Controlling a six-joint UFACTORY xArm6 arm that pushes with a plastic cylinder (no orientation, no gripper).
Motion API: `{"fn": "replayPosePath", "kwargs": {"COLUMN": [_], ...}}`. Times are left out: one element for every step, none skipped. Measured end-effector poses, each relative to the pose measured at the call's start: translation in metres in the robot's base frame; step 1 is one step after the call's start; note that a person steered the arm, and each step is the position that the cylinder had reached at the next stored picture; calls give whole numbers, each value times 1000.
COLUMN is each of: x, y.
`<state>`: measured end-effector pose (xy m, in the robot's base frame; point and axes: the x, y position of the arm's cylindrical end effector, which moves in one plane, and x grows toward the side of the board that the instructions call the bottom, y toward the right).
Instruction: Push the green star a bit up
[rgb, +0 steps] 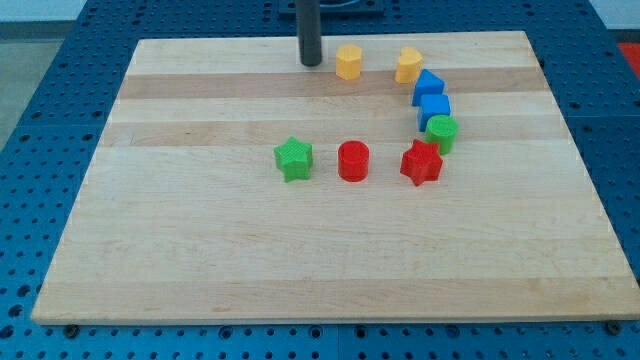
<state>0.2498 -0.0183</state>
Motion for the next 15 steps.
{"fn": "replayPosePath", "kwargs": {"x": [1,2,2,42,61,46,43,48,146,261,313,310,293,269,238], "y": [22,36,-39,-93,-94,-107,-148,-206,-240,-240,-232,-185,-123,-109,-83]}}
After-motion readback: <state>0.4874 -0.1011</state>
